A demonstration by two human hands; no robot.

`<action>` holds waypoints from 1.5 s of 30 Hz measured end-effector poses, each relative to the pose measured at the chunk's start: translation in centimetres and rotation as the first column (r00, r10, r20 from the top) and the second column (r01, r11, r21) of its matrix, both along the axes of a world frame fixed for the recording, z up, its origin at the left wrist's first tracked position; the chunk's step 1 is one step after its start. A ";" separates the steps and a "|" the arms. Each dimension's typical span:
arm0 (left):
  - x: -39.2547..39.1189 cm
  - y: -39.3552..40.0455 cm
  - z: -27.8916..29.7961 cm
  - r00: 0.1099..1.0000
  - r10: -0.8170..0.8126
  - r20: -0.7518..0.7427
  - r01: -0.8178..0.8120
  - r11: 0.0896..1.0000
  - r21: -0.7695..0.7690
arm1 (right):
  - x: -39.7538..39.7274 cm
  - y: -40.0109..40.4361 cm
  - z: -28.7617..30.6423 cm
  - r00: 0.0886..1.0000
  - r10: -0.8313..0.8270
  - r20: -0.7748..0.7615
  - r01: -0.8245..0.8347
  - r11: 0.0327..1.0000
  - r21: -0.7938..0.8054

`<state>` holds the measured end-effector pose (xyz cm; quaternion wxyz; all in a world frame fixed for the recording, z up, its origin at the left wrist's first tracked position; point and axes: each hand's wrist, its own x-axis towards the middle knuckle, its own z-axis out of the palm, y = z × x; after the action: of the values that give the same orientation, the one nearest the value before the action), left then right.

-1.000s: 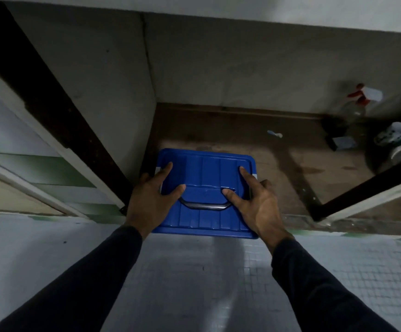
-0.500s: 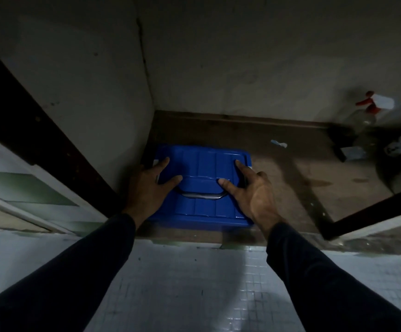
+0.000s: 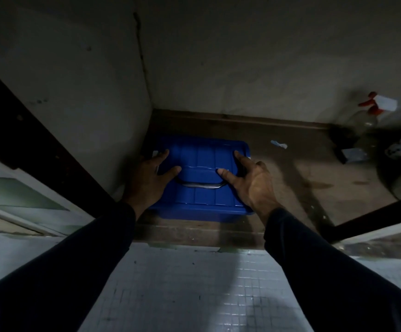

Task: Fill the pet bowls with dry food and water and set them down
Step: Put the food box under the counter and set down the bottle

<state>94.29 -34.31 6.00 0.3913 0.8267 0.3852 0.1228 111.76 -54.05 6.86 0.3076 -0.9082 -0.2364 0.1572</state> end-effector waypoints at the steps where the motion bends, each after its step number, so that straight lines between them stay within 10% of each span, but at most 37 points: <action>1: 0.0 0.1 0.1 1.000 -0.002 0.000 0.002 1.000 -0.006 | 0.1 0.0 0.0 1.000 -0.001 -0.004 0.001 1.000 0.004; 27: -6.8 -7.6 5.4 0.927 -0.097 -0.363 0.143 0.984 0.102 | -6.1 -6.0 3.3 0.976 0.211 -0.054 -0.217 0.919 -0.329; 45: -16.6 -19.8 28.2 0.411 -0.472 -0.780 0.448 0.850 -0.278 | -17.9 -20.3 26.5 0.788 0.407 -0.463 -0.616 0.504 -0.606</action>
<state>77.73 -54.13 34.17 0.1928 0.8522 0.2820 -0.3962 93.90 -74.39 33.31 -0.1146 -0.8099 -0.3706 0.4399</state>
